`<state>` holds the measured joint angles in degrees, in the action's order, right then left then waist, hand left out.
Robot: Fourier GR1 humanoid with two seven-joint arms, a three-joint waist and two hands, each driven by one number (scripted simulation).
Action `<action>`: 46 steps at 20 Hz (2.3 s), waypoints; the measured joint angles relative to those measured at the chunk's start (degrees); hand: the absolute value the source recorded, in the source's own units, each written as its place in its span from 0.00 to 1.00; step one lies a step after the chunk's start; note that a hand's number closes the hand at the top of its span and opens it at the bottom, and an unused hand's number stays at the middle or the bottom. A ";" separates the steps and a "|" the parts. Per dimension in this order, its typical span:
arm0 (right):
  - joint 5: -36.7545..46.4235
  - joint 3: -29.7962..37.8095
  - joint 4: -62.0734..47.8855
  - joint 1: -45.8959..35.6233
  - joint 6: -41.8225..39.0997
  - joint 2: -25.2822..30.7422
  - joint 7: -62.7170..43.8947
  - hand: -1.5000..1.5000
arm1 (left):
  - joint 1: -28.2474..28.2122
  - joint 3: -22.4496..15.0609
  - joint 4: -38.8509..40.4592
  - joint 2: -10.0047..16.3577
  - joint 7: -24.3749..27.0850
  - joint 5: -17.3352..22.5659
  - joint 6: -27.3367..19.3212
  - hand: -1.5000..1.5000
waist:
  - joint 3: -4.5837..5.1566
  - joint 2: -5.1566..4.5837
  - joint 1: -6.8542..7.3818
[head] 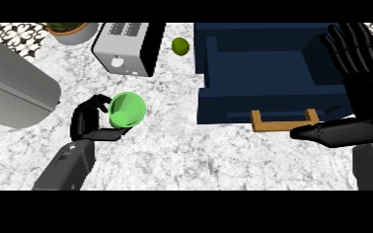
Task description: Pick up the cup, place it into the drawer and close the drawer
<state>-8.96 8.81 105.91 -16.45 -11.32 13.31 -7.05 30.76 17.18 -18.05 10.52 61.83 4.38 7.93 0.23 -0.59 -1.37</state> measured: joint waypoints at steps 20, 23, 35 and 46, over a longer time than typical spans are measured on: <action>2.00 0.29 -0.09 1.22 1.11 -0.36 0.13 0.00 | 16.39 -9.06 -26.25 -8.99 -24.42 1.59 -5.68 1.00 | -0.27 1.05 1.75; 1.95 0.48 -0.23 1.93 0.84 -0.55 1.20 0.00 | 20.31 -11.50 -28.98 -9.77 -30.34 2.06 -9.49 1.00 | -0.27 0.95 1.36; 1.18 1.14 -2.83 0.32 -0.82 0.33 2.87 0.00 | 39.73 -20.10 -17.56 -10.47 -45.31 5.98 -24.61 1.00 | -0.29 0.08 -1.31; 0.97 -0.73 -4.42 -3.42 -1.50 -0.60 3.74 0.00 | 46.47 -30.35 -1.85 -10.52 -50.24 10.89 -25.35 1.00 | -0.38 -1.23 -5.89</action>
<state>-7.99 8.08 101.48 -19.88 -12.82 12.71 -3.31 77.23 -13.17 -19.91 0.00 11.59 15.27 -17.42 -0.15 -1.83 -7.26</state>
